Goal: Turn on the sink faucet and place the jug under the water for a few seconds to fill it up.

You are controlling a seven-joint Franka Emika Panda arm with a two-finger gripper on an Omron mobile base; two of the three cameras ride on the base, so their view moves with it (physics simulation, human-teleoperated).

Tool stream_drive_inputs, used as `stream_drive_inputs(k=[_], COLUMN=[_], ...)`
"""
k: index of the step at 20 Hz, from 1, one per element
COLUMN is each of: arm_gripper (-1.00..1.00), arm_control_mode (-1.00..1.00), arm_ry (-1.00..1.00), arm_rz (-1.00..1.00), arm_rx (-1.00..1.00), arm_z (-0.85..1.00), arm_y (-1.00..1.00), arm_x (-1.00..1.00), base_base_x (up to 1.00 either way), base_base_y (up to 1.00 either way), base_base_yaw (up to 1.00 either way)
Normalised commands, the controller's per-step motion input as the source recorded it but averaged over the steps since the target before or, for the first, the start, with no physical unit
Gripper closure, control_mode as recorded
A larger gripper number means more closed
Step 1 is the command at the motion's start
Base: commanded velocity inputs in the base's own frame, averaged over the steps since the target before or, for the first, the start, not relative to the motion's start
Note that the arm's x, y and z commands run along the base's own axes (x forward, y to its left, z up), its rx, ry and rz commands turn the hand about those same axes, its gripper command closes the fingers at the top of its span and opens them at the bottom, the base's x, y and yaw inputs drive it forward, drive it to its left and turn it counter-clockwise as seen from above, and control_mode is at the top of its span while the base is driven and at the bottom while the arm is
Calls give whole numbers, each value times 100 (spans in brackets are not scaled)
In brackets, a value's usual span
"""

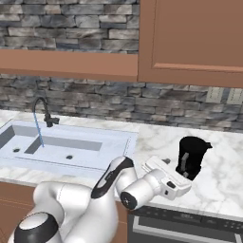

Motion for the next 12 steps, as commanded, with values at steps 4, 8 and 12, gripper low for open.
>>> stream_drive_inputs(k=[4, 8, 12], arm_gripper=[-100, -100, -100], arm_control_mode=[-100, -100, -100], arm_ry=[0, 0, 0], arm_rz=[2, 2, 1], arm_rx=[0, 0, 0], arm_z=[-23, -20, -19], arm_y=[-9, -9, -10], arm_x=[35, 34, 30], base_base_x=[0, 0, 0], base_base_y=[0, 0, 0], base_base_yaw=[0, 0, 0])
